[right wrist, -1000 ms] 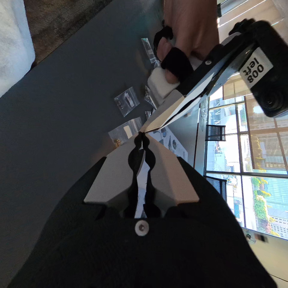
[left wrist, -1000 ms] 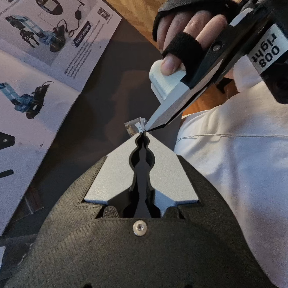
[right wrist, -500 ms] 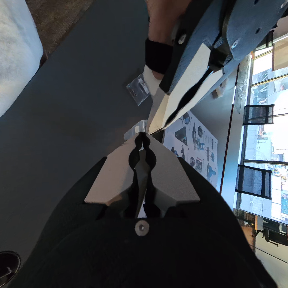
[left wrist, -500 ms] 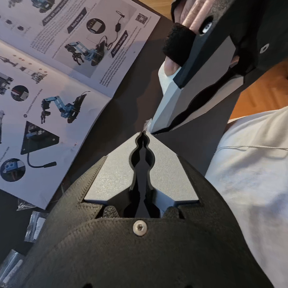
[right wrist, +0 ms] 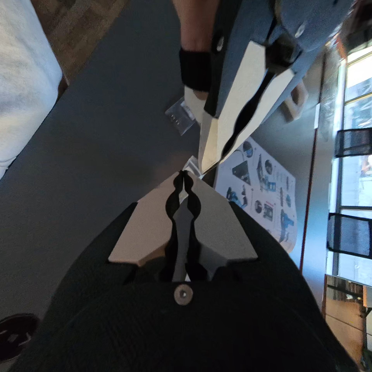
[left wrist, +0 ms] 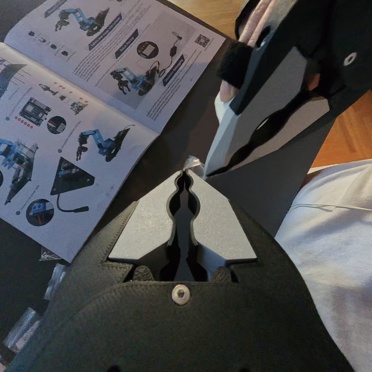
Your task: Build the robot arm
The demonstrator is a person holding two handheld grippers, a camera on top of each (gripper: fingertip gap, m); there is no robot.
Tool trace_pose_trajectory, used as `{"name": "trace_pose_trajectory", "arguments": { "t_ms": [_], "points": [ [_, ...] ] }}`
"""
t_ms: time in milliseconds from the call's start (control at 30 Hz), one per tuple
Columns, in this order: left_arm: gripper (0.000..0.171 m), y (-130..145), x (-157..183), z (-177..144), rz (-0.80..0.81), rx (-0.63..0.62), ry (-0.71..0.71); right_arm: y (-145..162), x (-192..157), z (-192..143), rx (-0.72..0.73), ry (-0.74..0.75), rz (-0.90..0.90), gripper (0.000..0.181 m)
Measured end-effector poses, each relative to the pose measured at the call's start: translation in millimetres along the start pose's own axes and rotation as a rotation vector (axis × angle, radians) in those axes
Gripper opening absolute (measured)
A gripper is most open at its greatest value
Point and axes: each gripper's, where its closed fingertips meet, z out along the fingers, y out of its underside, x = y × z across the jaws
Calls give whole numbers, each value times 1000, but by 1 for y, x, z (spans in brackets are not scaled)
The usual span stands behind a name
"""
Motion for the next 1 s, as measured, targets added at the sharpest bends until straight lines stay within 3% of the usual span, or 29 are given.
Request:
{"name": "trace_pose_trajectory", "arguments": {
  "t_ms": [67, 267, 367, 500, 667, 1000],
  "points": [
    [0, -7, -1, -5, 19, 29, -12, -8, 8, -7, 71, 47, 28, 3],
    [0, -32, -11, -26, -38, 141, -45, -17, 46, -36, 332, 352, 336, 58],
    [0, -41, -13, -28, -122, 178, -11, -11, 55, -32, 295, 525, 388, 73],
    [0, -46, -12, -22, -223, 188, 47, -7, 63, -23, 264, 615, 511, 71],
    [0, -47, -12, -17, -238, 178, 60, 10, 62, -17, 220, 599, 601, 43],
    [0, -44, -16, -18, -295, 193, 78, 13, 58, -18, 229, 587, 565, 23]
  ]
}}
